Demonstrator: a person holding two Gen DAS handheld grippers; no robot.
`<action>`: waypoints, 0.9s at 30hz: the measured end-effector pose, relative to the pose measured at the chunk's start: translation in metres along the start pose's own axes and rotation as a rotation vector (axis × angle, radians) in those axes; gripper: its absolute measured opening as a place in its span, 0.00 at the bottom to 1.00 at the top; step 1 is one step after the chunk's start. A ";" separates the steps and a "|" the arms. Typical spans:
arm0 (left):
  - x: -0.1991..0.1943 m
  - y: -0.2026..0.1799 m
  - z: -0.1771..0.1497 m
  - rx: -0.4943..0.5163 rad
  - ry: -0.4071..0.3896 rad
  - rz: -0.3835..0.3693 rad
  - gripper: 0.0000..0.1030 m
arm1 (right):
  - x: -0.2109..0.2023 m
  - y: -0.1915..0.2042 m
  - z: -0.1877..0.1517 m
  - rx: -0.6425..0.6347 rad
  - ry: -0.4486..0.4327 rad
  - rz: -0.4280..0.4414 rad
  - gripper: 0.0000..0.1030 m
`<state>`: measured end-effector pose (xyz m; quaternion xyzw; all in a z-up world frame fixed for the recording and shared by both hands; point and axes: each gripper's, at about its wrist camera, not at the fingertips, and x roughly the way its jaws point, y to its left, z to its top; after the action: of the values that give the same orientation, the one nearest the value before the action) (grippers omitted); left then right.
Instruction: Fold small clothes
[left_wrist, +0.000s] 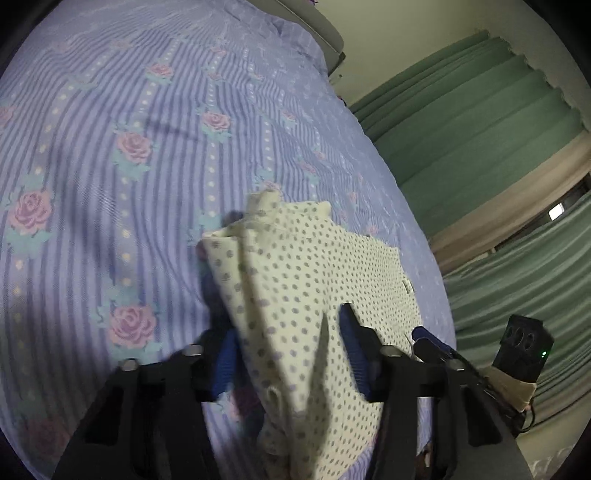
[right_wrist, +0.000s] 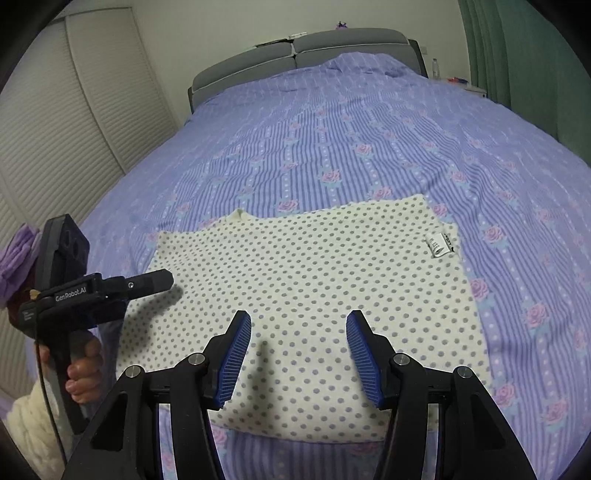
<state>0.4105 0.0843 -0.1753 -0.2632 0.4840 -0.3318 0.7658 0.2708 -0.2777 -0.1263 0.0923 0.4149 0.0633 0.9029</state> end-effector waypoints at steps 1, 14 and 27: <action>-0.001 0.003 0.000 -0.011 -0.002 0.004 0.27 | 0.000 0.000 0.000 0.001 -0.002 0.001 0.53; -0.017 -0.027 0.005 0.080 -0.102 0.178 0.10 | 0.008 0.018 -0.002 -0.034 0.002 0.052 0.45; -0.006 -0.004 -0.005 0.024 -0.033 0.099 0.49 | 0.005 0.018 -0.002 -0.020 0.000 0.060 0.43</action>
<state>0.4034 0.0859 -0.1709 -0.2352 0.4798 -0.2948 0.7922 0.2720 -0.2589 -0.1270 0.0956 0.4115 0.0945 0.9015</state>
